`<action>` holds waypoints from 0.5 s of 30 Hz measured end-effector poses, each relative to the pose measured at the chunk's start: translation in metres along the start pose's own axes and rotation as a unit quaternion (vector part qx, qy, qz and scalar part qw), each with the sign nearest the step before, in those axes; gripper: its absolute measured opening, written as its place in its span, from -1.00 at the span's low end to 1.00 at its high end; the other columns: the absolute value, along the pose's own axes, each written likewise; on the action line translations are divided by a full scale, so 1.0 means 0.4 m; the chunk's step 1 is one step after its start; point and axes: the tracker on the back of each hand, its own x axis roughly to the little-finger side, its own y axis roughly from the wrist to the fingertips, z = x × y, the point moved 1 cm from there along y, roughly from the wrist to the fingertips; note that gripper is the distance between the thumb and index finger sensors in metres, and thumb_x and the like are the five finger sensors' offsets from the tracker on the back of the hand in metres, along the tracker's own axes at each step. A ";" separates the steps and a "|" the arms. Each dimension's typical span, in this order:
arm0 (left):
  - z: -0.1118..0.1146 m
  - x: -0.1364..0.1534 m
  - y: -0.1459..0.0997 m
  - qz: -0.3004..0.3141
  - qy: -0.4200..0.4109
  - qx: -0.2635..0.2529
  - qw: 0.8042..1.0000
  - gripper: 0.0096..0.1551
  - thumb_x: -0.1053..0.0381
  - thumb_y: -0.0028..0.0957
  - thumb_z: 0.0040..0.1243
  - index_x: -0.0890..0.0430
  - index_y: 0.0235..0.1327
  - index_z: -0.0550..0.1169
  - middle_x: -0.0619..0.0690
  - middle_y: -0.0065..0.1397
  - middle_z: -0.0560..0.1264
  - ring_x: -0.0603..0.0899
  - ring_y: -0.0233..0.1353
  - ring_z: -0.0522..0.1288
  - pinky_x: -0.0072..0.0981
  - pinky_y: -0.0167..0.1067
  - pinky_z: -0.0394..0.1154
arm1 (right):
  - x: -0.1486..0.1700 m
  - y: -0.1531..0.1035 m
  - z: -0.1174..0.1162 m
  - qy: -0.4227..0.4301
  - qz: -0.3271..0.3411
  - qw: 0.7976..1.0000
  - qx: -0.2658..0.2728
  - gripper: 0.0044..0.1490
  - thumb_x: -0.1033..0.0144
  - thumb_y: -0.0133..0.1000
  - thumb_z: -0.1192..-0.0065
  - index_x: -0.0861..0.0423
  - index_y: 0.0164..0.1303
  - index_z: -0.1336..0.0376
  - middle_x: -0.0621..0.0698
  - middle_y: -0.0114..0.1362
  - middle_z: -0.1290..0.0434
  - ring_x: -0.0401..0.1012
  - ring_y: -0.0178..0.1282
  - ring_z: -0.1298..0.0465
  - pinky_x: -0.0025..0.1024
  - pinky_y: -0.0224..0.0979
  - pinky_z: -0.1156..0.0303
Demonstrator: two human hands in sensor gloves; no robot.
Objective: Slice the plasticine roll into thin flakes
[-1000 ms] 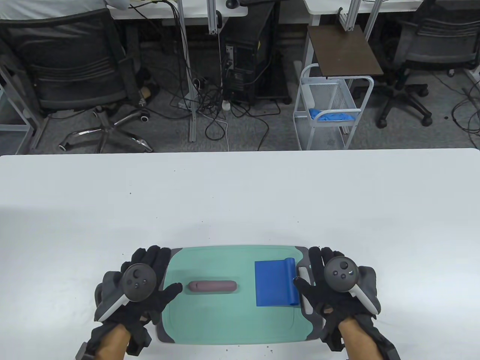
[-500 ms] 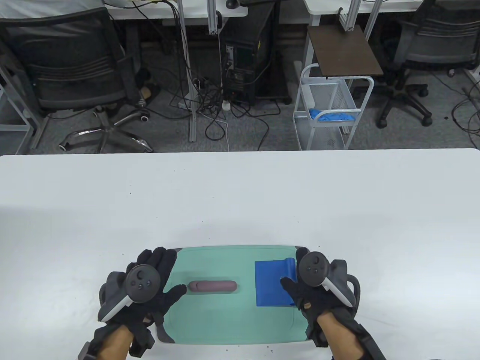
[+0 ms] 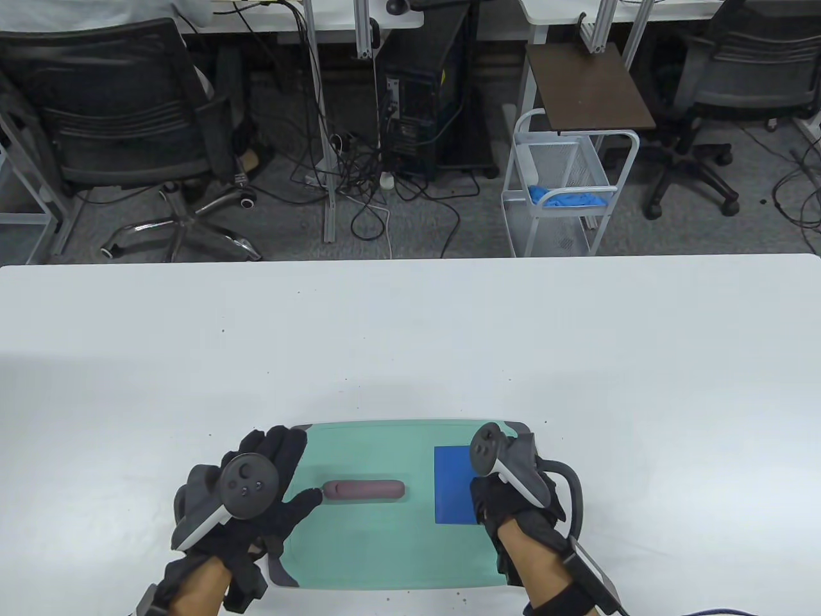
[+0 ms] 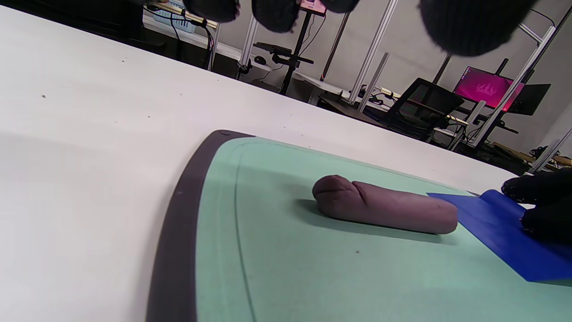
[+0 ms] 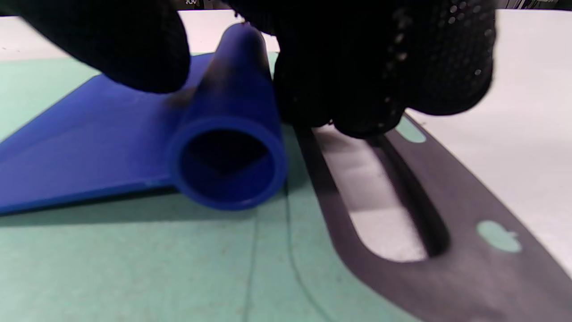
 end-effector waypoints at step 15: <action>0.009 -0.006 0.004 0.000 -0.008 0.011 1.000 0.04 -0.52 -0.21 0.03 -0.24 0.55 0.03 -0.11 0.76 0.04 0.31 0.73 0.09 0.35 0.54 0.11 | 0.048 0.002 -0.016 0.157 -0.054 0.986 -0.005 0.21 0.03 0.03 -0.29 0.29 0.58 0.29 0.25 0.30 -0.34 0.21 0.16 -0.45 0.09 0.13 -0.46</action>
